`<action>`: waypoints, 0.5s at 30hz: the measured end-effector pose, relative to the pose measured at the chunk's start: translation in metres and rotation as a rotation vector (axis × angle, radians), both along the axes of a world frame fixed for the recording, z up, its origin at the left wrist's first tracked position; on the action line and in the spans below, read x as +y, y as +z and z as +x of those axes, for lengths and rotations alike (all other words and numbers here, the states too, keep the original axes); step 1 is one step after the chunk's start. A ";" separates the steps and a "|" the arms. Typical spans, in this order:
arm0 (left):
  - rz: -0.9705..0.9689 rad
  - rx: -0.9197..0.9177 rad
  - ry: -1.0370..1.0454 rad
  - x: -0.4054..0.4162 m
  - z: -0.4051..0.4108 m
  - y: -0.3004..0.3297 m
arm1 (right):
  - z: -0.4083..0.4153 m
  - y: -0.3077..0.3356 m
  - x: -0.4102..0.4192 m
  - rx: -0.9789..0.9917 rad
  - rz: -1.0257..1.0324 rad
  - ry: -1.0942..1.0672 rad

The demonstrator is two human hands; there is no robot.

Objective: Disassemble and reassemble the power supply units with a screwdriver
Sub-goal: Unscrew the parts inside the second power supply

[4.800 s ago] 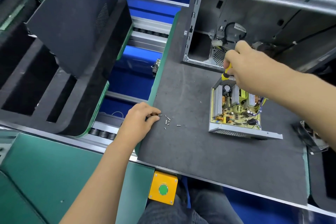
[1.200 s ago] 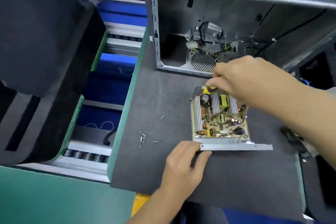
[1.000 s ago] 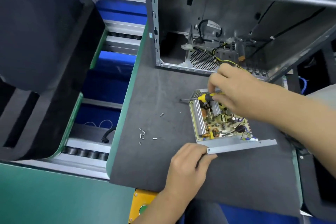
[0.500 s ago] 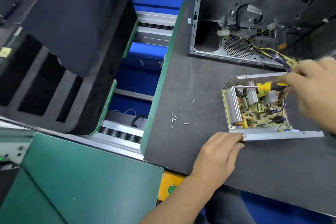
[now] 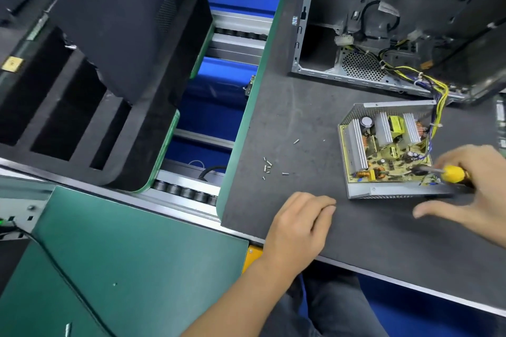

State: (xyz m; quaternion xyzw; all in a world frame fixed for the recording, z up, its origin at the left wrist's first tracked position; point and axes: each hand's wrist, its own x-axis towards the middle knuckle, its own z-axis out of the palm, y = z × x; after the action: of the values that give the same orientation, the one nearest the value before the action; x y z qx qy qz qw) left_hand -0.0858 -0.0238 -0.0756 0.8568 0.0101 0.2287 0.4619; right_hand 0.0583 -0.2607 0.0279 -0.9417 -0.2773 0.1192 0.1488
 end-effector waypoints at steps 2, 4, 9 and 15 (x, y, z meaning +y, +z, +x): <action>0.003 0.009 0.035 0.007 -0.004 0.001 | -0.003 -0.004 0.006 -0.086 0.037 0.064; -0.013 0.035 0.096 0.016 -0.007 0.001 | -0.008 -0.008 0.006 -0.132 0.068 0.126; -0.070 0.095 0.246 0.041 -0.007 0.013 | -0.006 0.002 0.003 -0.131 0.189 -0.064; -0.167 0.168 0.419 0.066 -0.004 0.008 | 0.021 0.025 0.001 -0.191 0.321 -0.181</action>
State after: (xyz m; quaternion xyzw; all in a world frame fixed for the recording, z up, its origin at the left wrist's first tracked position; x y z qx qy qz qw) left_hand -0.0894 0.0426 -0.0672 0.8110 0.2450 0.2457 0.4710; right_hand 0.0797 -0.2592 0.0524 -0.9340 -0.2196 -0.0301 0.2802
